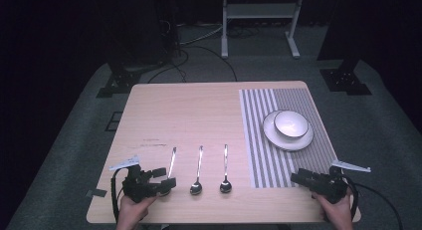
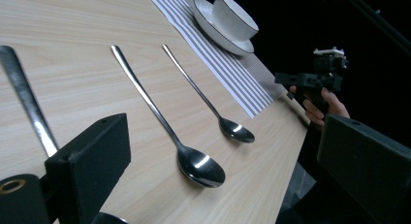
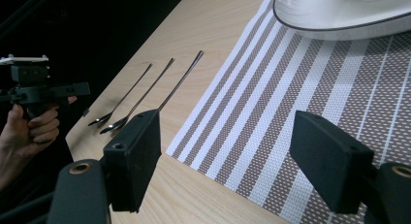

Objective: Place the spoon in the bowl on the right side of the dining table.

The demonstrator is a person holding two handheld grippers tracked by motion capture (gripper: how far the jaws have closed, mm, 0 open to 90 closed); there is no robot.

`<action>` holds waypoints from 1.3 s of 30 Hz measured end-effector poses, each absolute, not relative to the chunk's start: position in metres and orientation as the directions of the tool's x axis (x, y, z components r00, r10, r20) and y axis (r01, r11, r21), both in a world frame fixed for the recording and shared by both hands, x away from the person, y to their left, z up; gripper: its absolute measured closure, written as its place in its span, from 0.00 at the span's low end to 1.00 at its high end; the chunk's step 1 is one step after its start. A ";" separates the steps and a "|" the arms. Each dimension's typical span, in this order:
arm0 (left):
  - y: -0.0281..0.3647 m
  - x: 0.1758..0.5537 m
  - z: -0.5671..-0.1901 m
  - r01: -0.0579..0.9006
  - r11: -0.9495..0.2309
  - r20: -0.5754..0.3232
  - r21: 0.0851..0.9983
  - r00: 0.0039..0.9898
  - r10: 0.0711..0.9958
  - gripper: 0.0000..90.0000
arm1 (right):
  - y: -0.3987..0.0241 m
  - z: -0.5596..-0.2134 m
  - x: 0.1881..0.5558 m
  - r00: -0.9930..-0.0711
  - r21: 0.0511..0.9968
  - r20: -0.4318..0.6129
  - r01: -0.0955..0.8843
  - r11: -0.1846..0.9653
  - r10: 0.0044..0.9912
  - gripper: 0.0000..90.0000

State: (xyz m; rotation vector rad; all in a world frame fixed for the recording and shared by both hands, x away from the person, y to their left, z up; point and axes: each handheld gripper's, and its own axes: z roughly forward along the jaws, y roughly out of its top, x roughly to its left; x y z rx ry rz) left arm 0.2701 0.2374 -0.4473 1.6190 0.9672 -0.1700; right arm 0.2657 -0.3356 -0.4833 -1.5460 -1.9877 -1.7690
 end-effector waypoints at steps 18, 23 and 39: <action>0.197 0.274 -0.453 0.700 -0.060 -0.628 0.712 0.673 0.391 0.05 | -0.330 -0.470 0.273 -0.509 0.716 0.613 0.682 -0.151 0.604 0.28; 0.188 0.274 -0.455 0.713 -0.086 -0.647 0.696 0.674 0.356 0.05 | -0.326 -0.468 0.276 -0.516 0.714 0.612 0.687 -0.137 0.599 0.28; 0.168 0.274 -0.468 0.754 -0.173 -0.688 0.634 0.652 0.319 0.05 | -0.302 -0.457 0.288 -0.553 0.718 0.588 0.693 -0.066 0.590 0.28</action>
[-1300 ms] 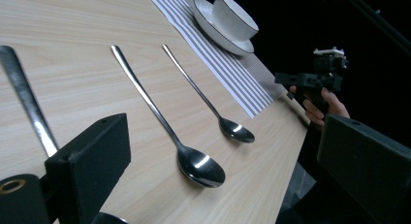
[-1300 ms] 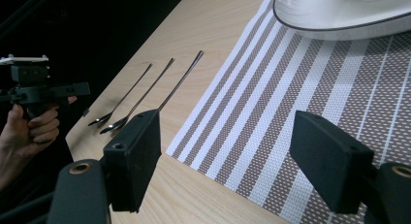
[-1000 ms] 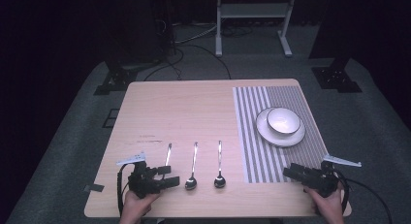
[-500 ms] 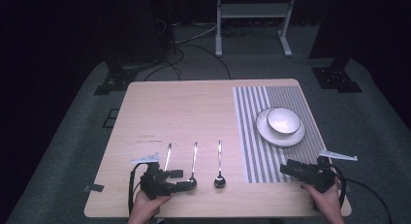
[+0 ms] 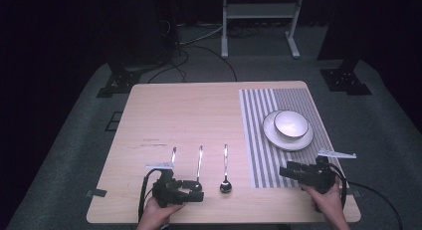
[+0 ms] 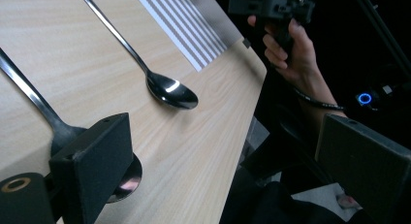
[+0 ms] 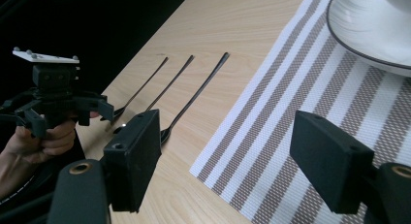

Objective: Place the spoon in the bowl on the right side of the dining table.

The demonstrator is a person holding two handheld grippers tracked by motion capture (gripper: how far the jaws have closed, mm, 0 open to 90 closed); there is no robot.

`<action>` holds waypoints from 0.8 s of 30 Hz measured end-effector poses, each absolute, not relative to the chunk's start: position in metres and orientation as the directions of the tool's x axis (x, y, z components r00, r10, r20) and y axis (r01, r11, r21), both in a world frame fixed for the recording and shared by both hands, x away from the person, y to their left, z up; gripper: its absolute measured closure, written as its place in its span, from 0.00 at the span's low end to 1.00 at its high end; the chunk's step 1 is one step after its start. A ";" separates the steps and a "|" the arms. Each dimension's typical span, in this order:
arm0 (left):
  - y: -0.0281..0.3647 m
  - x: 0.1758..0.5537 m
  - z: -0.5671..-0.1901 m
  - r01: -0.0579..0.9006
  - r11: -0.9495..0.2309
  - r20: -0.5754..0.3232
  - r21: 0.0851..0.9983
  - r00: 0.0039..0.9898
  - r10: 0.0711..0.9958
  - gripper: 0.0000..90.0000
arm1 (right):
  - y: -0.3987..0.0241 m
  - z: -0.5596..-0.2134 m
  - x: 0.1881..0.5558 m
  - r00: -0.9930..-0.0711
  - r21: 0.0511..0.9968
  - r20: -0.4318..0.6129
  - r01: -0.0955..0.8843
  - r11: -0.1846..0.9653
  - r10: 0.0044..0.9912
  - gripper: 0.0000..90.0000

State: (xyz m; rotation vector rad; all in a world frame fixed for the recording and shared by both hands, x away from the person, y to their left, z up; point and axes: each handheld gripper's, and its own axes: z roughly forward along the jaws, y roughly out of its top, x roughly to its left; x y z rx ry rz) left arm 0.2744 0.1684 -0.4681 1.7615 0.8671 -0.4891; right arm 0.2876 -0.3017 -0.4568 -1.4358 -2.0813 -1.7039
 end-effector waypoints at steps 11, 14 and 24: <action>0.154 0.276 -0.482 0.777 -0.292 -0.681 0.557 0.629 0.375 0.09 | -0.275 -0.446 0.299 -0.598 0.724 0.556 0.690 0.018 0.577 0.28; 0.153 0.277 -0.481 0.778 -0.295 -0.677 0.554 0.628 0.383 0.11 | -0.269 -0.443 0.300 -0.609 0.727 0.555 0.687 0.026 0.567 0.28; 0.156 0.278 -0.482 0.773 -0.291 -0.674 0.563 0.634 0.380 0.11 | -0.245 -0.436 0.308 -0.646 0.727 0.533 0.680 0.094 0.547 0.28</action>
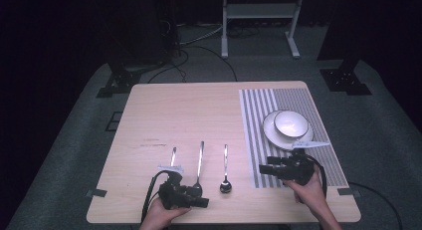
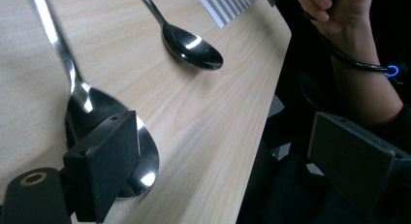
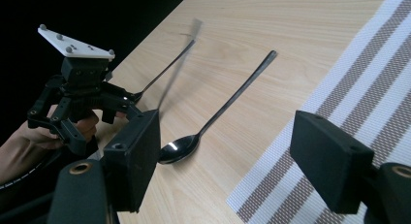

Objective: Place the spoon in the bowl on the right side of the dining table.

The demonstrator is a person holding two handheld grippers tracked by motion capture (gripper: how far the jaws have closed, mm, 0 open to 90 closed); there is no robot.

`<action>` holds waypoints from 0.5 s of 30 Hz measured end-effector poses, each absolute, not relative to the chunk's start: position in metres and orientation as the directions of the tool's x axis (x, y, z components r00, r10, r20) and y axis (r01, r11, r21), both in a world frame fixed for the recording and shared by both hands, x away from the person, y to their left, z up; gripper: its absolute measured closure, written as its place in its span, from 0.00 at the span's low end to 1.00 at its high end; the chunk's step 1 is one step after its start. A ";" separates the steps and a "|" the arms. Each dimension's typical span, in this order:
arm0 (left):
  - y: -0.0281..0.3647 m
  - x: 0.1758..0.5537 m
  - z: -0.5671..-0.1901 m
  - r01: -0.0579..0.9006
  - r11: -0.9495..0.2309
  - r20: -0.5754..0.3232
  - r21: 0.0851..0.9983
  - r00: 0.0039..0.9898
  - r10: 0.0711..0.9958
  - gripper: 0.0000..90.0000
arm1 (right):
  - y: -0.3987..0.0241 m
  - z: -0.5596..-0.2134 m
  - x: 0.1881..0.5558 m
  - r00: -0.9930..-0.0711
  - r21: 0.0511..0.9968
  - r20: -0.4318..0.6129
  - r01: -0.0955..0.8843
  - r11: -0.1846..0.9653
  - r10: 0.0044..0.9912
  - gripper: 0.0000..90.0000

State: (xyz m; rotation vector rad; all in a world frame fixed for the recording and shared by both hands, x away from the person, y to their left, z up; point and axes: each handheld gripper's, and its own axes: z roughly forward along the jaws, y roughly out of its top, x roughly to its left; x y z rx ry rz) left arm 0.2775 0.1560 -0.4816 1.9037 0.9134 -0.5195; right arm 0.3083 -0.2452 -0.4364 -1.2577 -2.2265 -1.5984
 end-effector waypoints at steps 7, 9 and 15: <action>0.156 0.277 -0.482 0.771 -0.291 -0.669 0.567 0.637 0.384 0.11 | -0.229 -0.436 0.314 -0.661 0.716 0.533 0.685 0.133 0.528 0.28; 0.156 0.277 -0.482 0.773 -0.285 -0.673 0.567 0.634 0.381 0.11 | -0.224 -0.436 0.316 -0.666 0.714 0.529 0.684 0.148 0.525 0.28; 0.157 0.277 -0.483 0.776 -0.282 -0.679 0.564 0.631 0.375 0.11 | -0.213 -0.435 0.322 -0.676 0.708 0.530 0.685 0.170 0.512 0.28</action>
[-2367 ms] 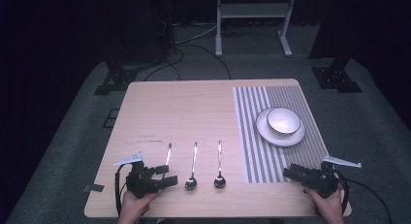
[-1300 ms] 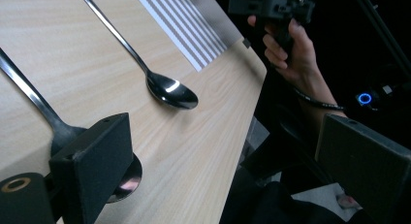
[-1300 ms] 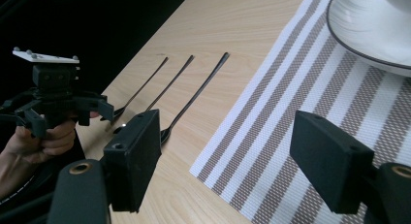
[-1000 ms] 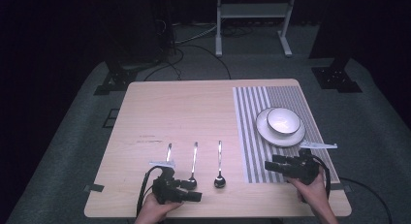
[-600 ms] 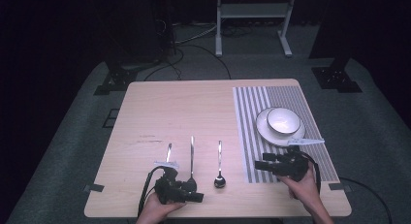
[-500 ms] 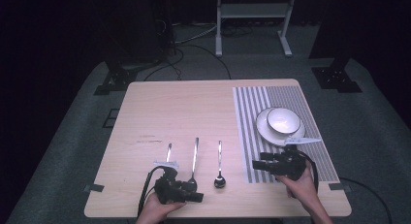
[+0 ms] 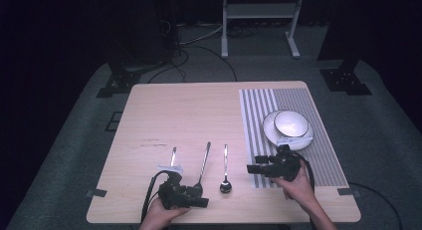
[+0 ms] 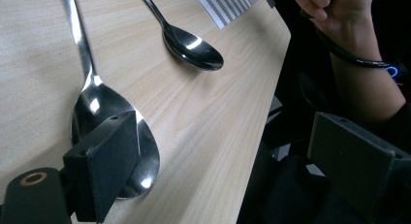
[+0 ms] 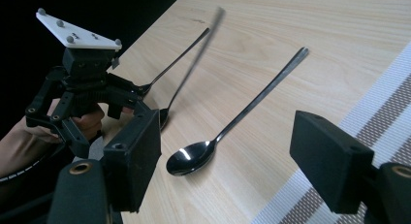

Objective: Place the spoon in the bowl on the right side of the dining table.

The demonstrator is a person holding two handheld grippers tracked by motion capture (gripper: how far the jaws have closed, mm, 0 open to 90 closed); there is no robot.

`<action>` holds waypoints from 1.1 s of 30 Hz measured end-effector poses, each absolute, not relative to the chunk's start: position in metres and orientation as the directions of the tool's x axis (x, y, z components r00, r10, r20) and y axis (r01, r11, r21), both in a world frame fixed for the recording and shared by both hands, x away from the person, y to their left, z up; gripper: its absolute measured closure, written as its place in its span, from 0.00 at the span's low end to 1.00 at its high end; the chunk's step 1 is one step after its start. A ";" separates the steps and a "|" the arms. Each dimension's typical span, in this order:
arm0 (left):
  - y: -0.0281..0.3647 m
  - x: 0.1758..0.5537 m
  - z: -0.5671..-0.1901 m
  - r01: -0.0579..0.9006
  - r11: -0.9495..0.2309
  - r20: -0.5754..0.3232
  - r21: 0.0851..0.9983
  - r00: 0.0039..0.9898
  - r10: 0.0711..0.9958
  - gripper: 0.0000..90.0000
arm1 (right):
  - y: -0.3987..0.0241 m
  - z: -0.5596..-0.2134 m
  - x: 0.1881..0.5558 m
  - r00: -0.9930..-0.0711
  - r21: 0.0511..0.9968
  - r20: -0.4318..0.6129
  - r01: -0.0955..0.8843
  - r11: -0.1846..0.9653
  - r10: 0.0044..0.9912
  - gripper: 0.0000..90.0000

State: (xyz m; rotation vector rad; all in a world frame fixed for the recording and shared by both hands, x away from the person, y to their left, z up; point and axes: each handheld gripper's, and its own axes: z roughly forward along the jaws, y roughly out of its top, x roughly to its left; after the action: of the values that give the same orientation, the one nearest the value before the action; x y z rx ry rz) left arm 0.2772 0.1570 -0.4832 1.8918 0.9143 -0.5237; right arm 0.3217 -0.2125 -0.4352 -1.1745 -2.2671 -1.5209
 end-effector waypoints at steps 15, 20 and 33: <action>0.158 0.278 -0.483 0.778 -0.280 -0.685 0.563 0.629 0.369 0.11 | -0.174 -0.430 0.347 -0.694 0.685 0.544 0.692 0.229 0.471 0.29; 0.159 0.278 -0.484 0.779 -0.280 -0.688 0.561 0.627 0.365 0.11 | -0.159 -0.431 0.356 -0.696 0.675 0.547 0.695 0.247 0.465 0.29; 0.160 0.279 -0.484 0.779 -0.280 -0.689 0.561 0.627 0.363 0.11 | -0.133 -0.438 0.375 -0.681 0.649 0.575 0.717 0.254 0.453 0.33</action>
State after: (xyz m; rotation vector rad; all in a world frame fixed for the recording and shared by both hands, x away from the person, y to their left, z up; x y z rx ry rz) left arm 0.2788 0.1597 -0.4842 1.8837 0.9093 -0.5398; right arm 0.3755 -0.1327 -0.4383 -1.0862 -2.2573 -1.3950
